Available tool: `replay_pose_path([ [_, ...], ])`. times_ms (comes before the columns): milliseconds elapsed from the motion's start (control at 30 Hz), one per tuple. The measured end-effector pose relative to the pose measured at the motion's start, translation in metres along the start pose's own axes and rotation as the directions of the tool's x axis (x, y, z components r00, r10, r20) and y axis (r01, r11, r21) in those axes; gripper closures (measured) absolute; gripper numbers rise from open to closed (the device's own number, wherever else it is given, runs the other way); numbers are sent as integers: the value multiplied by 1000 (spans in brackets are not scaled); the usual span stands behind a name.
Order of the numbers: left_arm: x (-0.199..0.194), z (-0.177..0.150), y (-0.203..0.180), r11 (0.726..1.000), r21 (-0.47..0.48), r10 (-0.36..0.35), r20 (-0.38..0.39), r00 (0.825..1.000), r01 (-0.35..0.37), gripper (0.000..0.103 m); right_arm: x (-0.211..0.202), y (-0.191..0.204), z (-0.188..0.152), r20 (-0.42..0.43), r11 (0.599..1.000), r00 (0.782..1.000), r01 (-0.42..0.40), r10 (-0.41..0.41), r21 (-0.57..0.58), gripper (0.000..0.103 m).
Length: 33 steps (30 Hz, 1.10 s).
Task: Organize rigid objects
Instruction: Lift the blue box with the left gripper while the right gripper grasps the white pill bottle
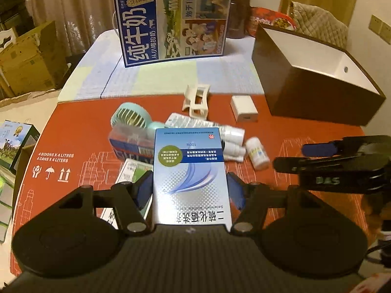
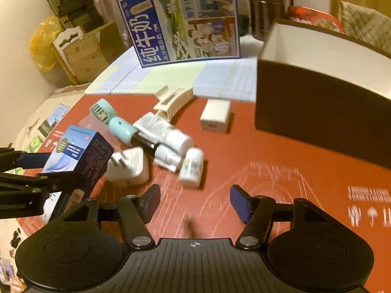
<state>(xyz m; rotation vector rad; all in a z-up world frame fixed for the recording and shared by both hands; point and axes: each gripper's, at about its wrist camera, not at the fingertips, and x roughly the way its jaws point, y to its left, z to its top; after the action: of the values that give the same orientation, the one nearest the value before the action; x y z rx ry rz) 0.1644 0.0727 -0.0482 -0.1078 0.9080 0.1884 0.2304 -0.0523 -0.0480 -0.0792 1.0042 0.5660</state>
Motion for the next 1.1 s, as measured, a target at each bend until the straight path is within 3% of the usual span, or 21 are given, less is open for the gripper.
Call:
replay_pose_path([
  [200,15,14,-2,999,-31,25,-13,1000,-25,42,32,-5,17,-36,1000,999,-20,20,-3,60],
  [700,36,31,-12,998,-31,52,-49,997,-53,42,68,-22,21,-127,996,989,-70,76,48,79],
  [867,35,40,-22,999,-13,42,-37,998,-42,42,54,-28,22,-94,996,992,-85,86,22,80],
  [1100,26,69,-50,999,35,5,20,1000,-5,42,4,-49,41,1,994,995,-101,101,42,80],
])
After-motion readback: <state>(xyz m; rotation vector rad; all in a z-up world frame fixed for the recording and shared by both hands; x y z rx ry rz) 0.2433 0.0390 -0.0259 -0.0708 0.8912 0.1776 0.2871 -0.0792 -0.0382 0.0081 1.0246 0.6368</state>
